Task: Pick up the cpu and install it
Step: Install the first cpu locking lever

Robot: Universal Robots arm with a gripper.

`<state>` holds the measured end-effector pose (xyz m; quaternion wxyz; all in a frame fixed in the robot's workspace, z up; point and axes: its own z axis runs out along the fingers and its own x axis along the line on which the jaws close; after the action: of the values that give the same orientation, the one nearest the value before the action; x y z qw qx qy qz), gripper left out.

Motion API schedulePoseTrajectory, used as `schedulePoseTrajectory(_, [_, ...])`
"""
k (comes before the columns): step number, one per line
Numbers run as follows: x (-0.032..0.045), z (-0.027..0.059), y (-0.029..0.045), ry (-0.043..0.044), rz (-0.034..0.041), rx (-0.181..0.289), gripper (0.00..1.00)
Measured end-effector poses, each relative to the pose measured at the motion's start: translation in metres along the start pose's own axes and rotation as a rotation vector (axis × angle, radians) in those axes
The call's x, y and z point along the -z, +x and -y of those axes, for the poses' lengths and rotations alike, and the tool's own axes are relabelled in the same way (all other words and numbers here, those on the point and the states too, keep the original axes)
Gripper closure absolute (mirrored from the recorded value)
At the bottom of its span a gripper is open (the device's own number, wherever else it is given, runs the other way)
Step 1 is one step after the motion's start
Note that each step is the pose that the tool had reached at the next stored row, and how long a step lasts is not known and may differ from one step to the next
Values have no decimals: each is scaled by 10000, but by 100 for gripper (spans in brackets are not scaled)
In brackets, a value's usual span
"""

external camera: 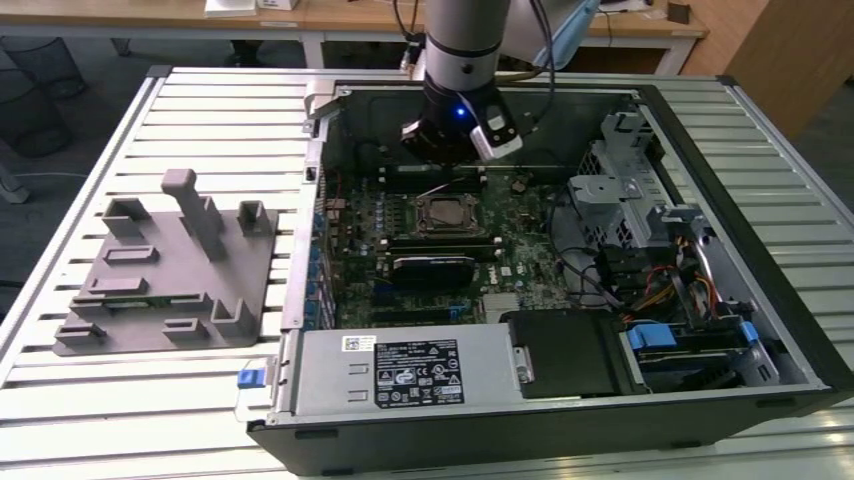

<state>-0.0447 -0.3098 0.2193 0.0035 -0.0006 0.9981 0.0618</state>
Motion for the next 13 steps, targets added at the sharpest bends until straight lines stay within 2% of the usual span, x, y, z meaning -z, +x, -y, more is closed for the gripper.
schedulePoseTrajectory(13, [-103,6,-100,1,-1,1,89])
